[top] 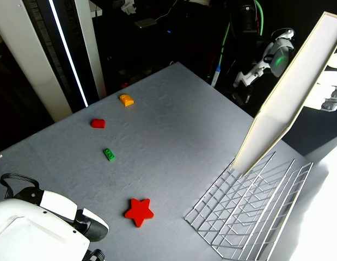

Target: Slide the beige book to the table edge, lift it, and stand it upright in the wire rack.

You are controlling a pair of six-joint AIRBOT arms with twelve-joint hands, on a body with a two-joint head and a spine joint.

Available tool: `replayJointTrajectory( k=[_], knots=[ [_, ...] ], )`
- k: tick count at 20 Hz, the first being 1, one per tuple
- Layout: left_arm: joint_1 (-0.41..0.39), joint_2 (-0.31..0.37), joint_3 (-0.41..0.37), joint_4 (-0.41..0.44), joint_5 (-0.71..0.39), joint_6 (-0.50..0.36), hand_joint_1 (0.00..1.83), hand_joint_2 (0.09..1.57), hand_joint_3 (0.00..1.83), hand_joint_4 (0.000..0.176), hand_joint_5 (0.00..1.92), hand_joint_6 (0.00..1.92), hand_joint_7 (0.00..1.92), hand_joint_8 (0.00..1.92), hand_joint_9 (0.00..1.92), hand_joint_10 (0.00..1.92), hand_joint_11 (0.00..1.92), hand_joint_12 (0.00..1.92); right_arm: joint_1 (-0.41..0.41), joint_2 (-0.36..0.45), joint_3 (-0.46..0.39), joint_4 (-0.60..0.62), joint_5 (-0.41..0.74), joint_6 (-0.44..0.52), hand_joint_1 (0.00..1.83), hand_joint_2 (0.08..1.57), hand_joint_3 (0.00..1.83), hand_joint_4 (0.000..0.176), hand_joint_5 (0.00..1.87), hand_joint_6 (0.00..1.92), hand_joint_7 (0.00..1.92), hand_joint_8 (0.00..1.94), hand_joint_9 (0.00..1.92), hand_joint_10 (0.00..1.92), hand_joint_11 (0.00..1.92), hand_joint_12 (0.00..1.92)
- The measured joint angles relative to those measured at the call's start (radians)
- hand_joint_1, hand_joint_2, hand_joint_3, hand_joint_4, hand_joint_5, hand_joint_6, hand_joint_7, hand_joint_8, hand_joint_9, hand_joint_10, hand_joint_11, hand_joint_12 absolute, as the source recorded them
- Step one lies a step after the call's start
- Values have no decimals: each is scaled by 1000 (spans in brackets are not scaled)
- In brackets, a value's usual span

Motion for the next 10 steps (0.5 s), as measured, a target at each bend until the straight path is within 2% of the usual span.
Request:
replayJointTrajectory(
  k=[1, 5, 10],
  knots=[
    [0, -10, 6, -5, 0, 50, 1478, 1196, 0, 0, 734, 1237, 675, 1281, 758, 1284, 714, 1634, 0, 0, 0, 0, 0, 0, 307, 1170, 3, 0, 448, 4, 476, 4, 482, 4, 35, 1071],
    [-1, -42, 27, -31, 3, 152, 1475, 1210, 0, 0, 729, 1261, 631, 1313, 712, 1339, 700, 1656, 0, 0, 0, 0, 4, 4, 274, 1175, 3, 0, 442, 0, 457, 0, 455, 0, 22, 1067],
    [-6, -72, 32, -40, 4, 171, 1476, 1210, 1, 0, 723, 1270, 616, 1327, 737, 1317, 691, 1660, 0, 0, 0, 0, 8, 9, 310, 1167, 0, 0, 447, 11, 469, 14, 464, 12, 30, 1072]
  ],
)
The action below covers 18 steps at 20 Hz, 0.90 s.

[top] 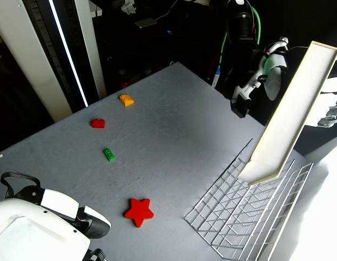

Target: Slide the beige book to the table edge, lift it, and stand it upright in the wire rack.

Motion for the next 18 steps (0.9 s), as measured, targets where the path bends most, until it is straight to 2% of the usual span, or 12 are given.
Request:
replayJointTrajectory(
  k=[4, 10, 12, 16, 18],
  knots=[
    [-5, -14, 0, -33, 6, -2, 1473, 1221, 0, 0, 702, 1298, 595, 1337, 711, 1349, 687, 1681, 0, 0, 0, 0, 16, 5, 315, 1166, 0, 0, 461, 10, 461, 4, 464, 7, 45, 1082],
    [-11, -38, -2, -53, 74, -21, 1474, 1215, 0, 0, 709, 1274, 609, 1337, 718, 1340, 705, 1661, 0, 0, 0, 0, 16, 11, 292, 1172, 1, 0, 460, 11, 478, 9, 471, 7, 32, 1085],
    [-11, -39, -3, -53, 99, -50, 1473, 1219, 0, 0, 713, 1297, 601, 1341, 692, 1351, 702, 1659, 0, 0, 0, -1, 19, 12, 286, 1172, 0, 0, 455, 4, 485, 6, 479, 8, 47, 1101],
    [-26, -57, -4, -127, 130, -72, 1474, 1212, 0, 0, 722, 1275, 630, 1306, 716, 1335, 691, 1668, 0, 0, 0, -2, 24, 14, 293, 1178, 2, 0, 451, 1, 467, 0, 466, 2, 20, 1099],
    [-35, -69, -2, -126, 131, -98, 1474, 1209, 0, 0, 739, 1263, 624, 1302, 707, 1336, 711, 1644, 0, 0, 0, -2, 27, 17, 300, 1180, 2, 0, 454, 0, 473, 0, 472, 1, 42, 1075]
  ],
)
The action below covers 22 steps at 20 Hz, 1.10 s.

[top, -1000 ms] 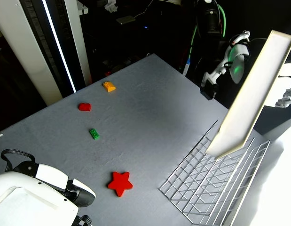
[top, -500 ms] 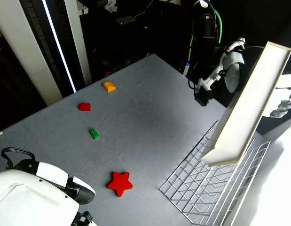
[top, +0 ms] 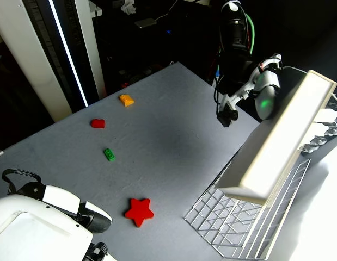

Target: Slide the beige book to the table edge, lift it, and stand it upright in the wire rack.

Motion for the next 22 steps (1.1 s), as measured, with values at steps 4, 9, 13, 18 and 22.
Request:
replayJointTrajectory(
  k=[4, 9, 13, 18, 22],
  knots=[
    [-10, -23, 9, -38, 4, -17, 1473, 1218, 0, 0, 705, 1308, 604, 1330, 692, 1355, 717, 1642, 0, -1, 0, 0, 0, 0, 297, 1177, 0, 0, 441, 4, 470, 4, 462, 4, 47, 1087],
    [-22, -45, 35, -101, -6, -48, 1474, 1214, 1, 0, 733, 1279, 617, 1311, 698, 1348, 690, 1660, 0, -1, 0, -1, 9, 0, 310, 1177, 0, 0, 465, 9, 469, 4, 457, 1, 27, 1084],
    [-21, -48, 42, -93, -28, -56, 1476, 1209, 0, 0, 742, 1246, 629, 1313, 725, 1329, 690, 1661, 0, -1, 0, -1, 9, -1, 321, 1175, 0, 0, 447, 2, 452, 0, 447, 1, 11, 1080],
    [-19, -43, 47, -96, -37, -16, 1474, 1215, 0, 0, 720, 1295, 612, 1316, 710, 1340, 692, 1658, 0, -1, 0, -1, 9, -4, 270, 1186, 3, 0, 433, 3, 450, 3, 438, 0, 2, 1089],
    [-8, -43, 48, -95, -47, 53, 1473, 1212, 0, 0, 736, 1263, 623, 1308, 702, 1340, 709, 1657, 2, -1, 0, -1, 11, -4, 305, 1176, 0, 0, 457, 10, 466, 7, 458, 8, 11, 1095]
  ],
)
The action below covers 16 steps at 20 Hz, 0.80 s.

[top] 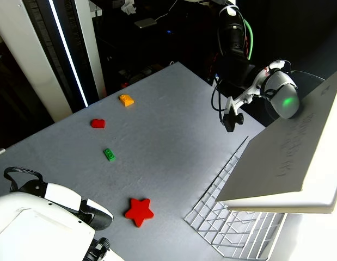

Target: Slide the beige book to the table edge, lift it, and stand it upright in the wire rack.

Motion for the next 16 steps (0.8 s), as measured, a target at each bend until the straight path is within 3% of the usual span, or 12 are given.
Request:
replayJointTrajectory(
  k=[6, 16],
  knots=[
    [9, -35, 24, 3, -46, 178, 1476, 1203, 1, 0, 750, 1247, 634, 1283, 728, 1313, 713, 1635, 0, 0, 0, 0, 6, -1, 294, 1175, 0, 0, 454, 4, 468, 6, 468, 7, 30, 1108],
    [32, -50, -5, -10, -171, 244, 1476, 1203, 0, 0, 737, 1262, 659, 1279, 743, 1295, 684, 1661, 1, 0, -2, 0, 4, -7, 272, 1172, 0, 0, 446, 3, 467, 5, 464, 6, 27, 1108]
  ],
)
